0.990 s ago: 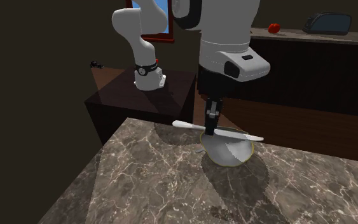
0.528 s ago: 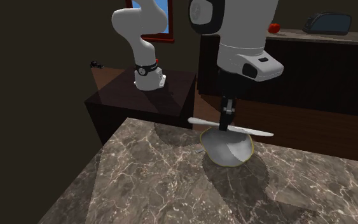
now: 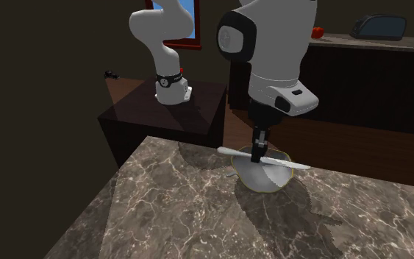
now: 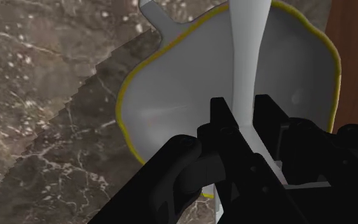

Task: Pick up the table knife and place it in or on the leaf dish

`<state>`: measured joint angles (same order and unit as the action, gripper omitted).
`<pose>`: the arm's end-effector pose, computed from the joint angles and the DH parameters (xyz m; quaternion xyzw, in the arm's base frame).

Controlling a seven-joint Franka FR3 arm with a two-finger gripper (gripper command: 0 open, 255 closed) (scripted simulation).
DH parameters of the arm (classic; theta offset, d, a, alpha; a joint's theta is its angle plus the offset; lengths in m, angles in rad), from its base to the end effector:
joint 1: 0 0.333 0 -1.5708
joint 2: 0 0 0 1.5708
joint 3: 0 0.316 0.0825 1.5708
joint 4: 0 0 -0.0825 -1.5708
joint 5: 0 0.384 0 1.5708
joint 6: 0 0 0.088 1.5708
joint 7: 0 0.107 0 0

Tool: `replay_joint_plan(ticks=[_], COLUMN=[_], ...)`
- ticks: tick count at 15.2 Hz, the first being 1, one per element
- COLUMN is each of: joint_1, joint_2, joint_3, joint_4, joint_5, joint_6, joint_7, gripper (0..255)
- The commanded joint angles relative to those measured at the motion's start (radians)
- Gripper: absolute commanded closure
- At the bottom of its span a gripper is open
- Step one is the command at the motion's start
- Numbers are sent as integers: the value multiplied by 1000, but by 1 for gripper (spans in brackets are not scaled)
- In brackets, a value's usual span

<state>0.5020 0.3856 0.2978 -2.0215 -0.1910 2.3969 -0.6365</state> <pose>0.4242 0.4271 0.2668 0.7126 0.7015 0.0071 0.0092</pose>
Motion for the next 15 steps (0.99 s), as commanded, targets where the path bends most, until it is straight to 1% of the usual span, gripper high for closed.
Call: replay_joint_plan(ticks=[1, 4, 12, 13, 15], joint_1=[4, 10, 10, 10, 10], joint_2=[21, 49, 49, 49, 49], joint_3=[-6, -13, -14, -14, -14], joint_4=[-1, -3, -3, -3, -3], joint_5=[-10, -23, -23, -23, -23], joint_6=[22, 50, 50, 50, 50], joint_7=[7, 16, 16, 16, 16], gripper=[255, 255, 255, 0, 0])
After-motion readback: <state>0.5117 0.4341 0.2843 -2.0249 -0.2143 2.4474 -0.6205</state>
